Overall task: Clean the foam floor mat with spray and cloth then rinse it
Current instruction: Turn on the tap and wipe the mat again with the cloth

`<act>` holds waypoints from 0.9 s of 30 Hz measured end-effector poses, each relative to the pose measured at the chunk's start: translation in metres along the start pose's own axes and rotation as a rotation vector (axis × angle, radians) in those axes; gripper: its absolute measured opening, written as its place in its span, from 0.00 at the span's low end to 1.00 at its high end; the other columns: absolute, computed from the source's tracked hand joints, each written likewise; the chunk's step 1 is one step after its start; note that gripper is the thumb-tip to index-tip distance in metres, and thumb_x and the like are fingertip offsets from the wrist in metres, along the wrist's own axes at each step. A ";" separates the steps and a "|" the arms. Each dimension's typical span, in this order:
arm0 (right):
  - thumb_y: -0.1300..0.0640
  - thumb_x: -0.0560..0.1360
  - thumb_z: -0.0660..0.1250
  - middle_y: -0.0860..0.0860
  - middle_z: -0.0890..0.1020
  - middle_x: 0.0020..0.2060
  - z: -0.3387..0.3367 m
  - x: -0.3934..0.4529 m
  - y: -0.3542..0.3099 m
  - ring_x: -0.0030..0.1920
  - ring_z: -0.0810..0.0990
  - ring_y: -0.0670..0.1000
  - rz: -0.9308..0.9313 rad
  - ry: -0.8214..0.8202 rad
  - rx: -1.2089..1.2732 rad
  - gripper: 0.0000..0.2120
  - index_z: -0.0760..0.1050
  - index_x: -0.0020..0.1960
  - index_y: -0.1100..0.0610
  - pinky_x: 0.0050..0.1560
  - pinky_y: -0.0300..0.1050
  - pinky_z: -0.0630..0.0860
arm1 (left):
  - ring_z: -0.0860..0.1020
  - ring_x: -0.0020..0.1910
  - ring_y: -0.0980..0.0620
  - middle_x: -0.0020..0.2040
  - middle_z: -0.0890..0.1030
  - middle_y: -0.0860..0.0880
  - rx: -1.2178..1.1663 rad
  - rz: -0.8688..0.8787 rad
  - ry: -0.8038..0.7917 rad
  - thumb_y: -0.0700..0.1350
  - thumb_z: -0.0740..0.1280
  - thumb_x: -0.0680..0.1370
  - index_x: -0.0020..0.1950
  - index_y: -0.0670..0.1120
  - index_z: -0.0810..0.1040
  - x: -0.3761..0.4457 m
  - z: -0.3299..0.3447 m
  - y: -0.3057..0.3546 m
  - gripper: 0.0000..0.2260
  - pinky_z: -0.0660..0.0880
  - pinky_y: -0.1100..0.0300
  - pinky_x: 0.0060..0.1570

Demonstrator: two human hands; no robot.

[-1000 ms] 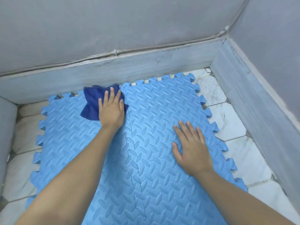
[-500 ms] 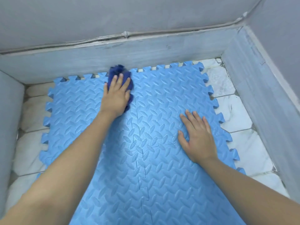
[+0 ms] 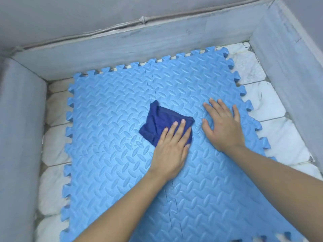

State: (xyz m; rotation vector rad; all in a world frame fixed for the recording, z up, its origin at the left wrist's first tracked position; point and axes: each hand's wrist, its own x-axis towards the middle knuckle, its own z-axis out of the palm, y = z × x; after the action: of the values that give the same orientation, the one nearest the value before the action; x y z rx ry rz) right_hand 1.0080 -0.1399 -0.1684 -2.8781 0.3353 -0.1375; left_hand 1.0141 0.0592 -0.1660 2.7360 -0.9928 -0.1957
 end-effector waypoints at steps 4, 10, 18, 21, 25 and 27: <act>0.46 0.79 0.56 0.46 0.65 0.75 -0.002 -0.001 0.001 0.76 0.58 0.49 0.039 -0.014 0.011 0.23 0.65 0.73 0.47 0.74 0.66 0.44 | 0.52 0.77 0.51 0.79 0.54 0.50 0.078 -0.057 -0.058 0.51 0.50 0.81 0.77 0.49 0.58 -0.066 -0.010 -0.046 0.24 0.51 0.51 0.75; 0.47 0.80 0.54 0.48 0.62 0.76 -0.001 0.000 -0.002 0.77 0.55 0.52 0.046 -0.065 -0.038 0.23 0.63 0.74 0.49 0.72 0.71 0.43 | 0.49 0.77 0.41 0.78 0.51 0.44 0.064 -0.580 -0.029 0.53 0.41 0.79 0.77 0.43 0.57 -0.196 -0.035 -0.144 0.29 0.57 0.38 0.71; 0.46 0.80 0.49 0.52 0.64 0.75 0.019 -0.127 -0.105 0.76 0.60 0.54 -0.165 -0.177 -0.059 0.26 0.64 0.75 0.54 0.74 0.65 0.52 | 0.60 0.75 0.46 0.77 0.61 0.47 0.092 -0.064 -0.066 0.52 0.52 0.80 0.75 0.47 0.64 -0.178 0.000 -0.008 0.24 0.54 0.48 0.71; 0.43 0.81 0.47 0.49 0.62 0.77 0.016 -0.128 -0.098 0.77 0.58 0.50 -0.180 -0.211 -0.070 0.26 0.60 0.76 0.50 0.74 0.66 0.46 | 0.61 0.75 0.45 0.77 0.61 0.45 0.112 -0.158 -0.045 0.51 0.53 0.79 0.75 0.47 0.63 -0.196 -0.003 -0.024 0.25 0.55 0.48 0.71; 0.41 0.81 0.43 0.46 0.57 0.78 0.015 -0.127 -0.092 0.78 0.53 0.48 -0.178 -0.227 -0.112 0.27 0.54 0.78 0.47 0.73 0.67 0.39 | 0.54 0.77 0.44 0.78 0.55 0.44 0.126 -0.565 -0.001 0.52 0.47 0.80 0.77 0.45 0.57 -0.258 -0.013 -0.095 0.26 0.55 0.46 0.72; 0.42 0.81 0.42 0.47 0.57 0.78 0.016 -0.130 -0.096 0.78 0.53 0.51 -0.164 -0.215 -0.142 0.27 0.54 0.78 0.47 0.73 0.68 0.41 | 0.53 0.77 0.41 0.78 0.53 0.44 0.071 -0.770 0.007 0.53 0.44 0.79 0.78 0.45 0.55 -0.284 -0.020 -0.116 0.27 0.57 0.41 0.72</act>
State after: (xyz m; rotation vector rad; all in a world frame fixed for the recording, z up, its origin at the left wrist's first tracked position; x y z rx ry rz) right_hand 0.9046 -0.0147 -0.1682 -3.0212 0.0712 0.1733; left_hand 0.8729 0.3322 -0.1620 3.0325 0.1065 -0.2711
